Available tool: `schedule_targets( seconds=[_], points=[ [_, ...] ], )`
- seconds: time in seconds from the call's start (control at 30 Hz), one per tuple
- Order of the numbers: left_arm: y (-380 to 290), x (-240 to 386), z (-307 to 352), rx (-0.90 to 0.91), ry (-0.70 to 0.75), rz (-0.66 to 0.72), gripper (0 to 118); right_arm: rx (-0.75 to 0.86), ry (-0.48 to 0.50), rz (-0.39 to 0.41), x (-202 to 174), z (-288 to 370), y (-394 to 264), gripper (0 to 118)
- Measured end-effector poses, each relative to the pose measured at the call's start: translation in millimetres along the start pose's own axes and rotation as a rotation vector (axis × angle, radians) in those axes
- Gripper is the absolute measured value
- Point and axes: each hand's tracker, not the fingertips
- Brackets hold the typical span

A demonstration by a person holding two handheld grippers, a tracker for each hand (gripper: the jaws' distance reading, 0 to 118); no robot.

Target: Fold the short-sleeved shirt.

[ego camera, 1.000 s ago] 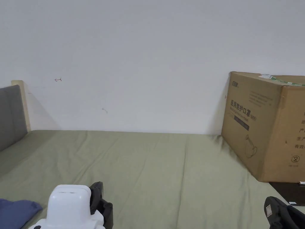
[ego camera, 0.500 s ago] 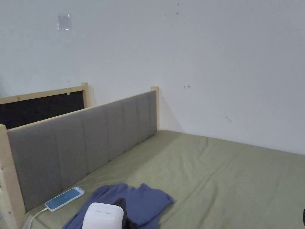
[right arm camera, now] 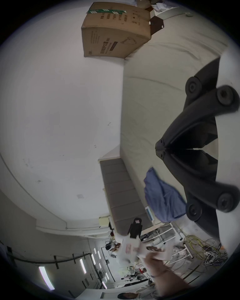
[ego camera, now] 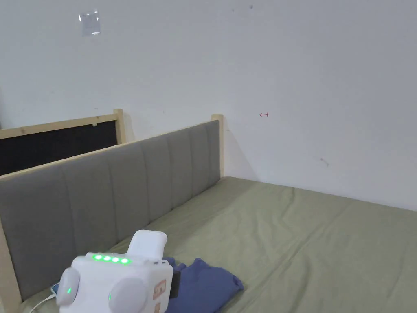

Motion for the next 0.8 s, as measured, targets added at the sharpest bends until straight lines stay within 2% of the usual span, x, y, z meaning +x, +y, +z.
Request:
schedule_targets(
  seconds=[0.07, 0.1, 0.13, 0.2, 0.23, 0.4, 0.47, 0.53, 0.7, 0.77, 0.8],
  points=[
    [4.6, -19.6, -57.7, -0.173, 0.002, 0.066, 0, -0.046, -0.033, 0.005, 7.8, -5.4, -7.7, 0],
    [4.4, -30.6, -85.5, -0.248, -0.005, 0.116, 12, -0.061, -0.036, -0.001, 11.5, -9.2, -11.8, 0],
    [-0.2, -38.7, -106.2, -0.313, -0.029, 0.159, 39, -0.073, -0.038, -0.006, 14.3, -12.2, -15.3, 0],
    [-6.8, -55.5, -149.4, -0.439, -0.034, 0.218, 104, -0.107, -0.053, -0.022, 20.3, -19.5, -24.1, 0],
    [-10.8, -59.1, -163.1, -0.475, -0.037, 0.225, 110, -0.128, -0.060, -0.034, 22.3, -22.9, -26.8, 0],
    [-32.7, -64.7, -217.5, -0.545, -0.034, 0.149, 109, -0.204, -0.059, -0.069, 29.1, -39.8, -40.5, 0],
    [-52.6, -65.0, -242.0, -0.593, -0.042, 0.152, 118, -0.229, -0.059, -0.064, 27.7, -45.9, -44.8, 0],
    [-64.2, -56.5, -244.1, -0.513, -0.040, 0.081, 118, -0.256, -0.051, -0.060, 25.7, -51.0, -47.7, 0],
    [-69.5, -45.7, -228.9, -0.438, 0.037, 0.109, 118, -0.285, -0.017, -0.051, 17.9, -57.5, -51.1, 0],
    [-72.3, -39.1, -224.0, -0.427, 0.055, 0.038, 118, -0.288, -0.007, -0.052, 16.2, -58.8, -51.2, 0],
    [-69.1, -40.5, -213.5, -0.354, 0.028, 0.035, 112, -0.292, -0.002, -0.058, 15.8, -59.2, -50.8, 0]
  ],
)
